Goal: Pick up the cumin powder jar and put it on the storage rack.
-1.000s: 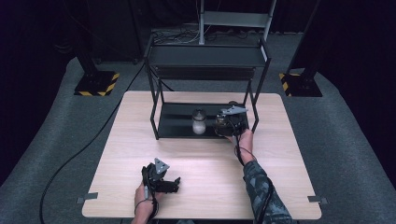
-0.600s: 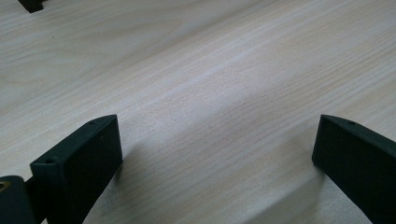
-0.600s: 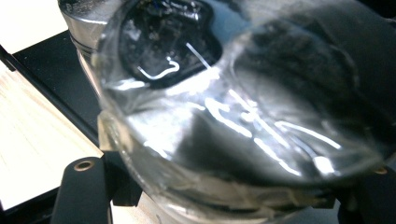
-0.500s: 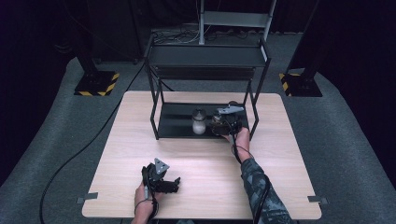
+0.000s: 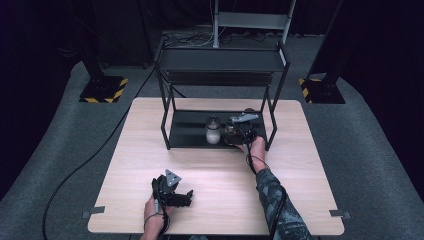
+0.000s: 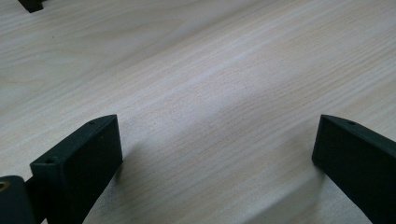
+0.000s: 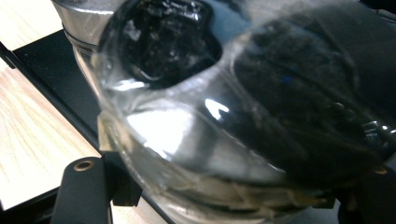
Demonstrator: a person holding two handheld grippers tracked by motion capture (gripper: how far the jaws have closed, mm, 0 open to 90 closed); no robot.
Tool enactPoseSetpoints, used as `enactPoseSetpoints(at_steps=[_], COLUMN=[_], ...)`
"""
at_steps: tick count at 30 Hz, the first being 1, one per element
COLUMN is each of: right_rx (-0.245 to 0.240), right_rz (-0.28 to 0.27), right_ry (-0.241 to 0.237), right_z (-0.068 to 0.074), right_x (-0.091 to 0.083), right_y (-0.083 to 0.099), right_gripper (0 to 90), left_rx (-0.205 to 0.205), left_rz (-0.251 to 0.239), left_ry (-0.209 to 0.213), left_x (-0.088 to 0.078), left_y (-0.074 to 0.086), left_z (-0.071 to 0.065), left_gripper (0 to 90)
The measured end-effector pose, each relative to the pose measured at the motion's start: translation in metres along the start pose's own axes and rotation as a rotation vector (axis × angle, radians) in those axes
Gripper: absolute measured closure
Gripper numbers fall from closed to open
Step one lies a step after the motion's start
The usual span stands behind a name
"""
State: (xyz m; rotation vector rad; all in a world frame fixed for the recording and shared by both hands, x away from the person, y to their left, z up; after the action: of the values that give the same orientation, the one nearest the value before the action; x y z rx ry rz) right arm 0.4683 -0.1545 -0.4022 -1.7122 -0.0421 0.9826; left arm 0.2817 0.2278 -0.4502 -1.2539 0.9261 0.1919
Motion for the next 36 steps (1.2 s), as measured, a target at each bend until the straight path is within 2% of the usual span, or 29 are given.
enactPoseSetpoints(at_steps=[15,30,36], right_rx=[0.004,0.054,0.047], right_rz=[0.022,0.052,0.052], right_ry=[-0.009,-0.012,-0.017], right_z=[0.001,-0.006,-0.006], right_x=[0.009,0.017,0.017], right_y=[-0.004,-0.004,-0.003], right_gripper=[30.3,30.3,30.3], left_rx=[0.001,0.001,0.000], left_rz=[0.001,0.000,0.001], left_ry=[0.000,0.000,0.001], left_x=[0.000,0.000,0.000], left_y=[0.000,0.000,0.000], left_z=[0.000,0.000,0.000], left_gripper=[1.1,1.2,1.2])
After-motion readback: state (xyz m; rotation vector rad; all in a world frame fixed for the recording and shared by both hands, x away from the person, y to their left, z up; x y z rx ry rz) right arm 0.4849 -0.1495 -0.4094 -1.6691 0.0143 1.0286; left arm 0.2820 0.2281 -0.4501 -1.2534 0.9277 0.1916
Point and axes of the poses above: each handheld gripper's, and its own axes: x roughly forward along the jaws, y roughly out of its underside, z roughly to its left, the point moved 2 cm from there along x, roughly forward along the jaws
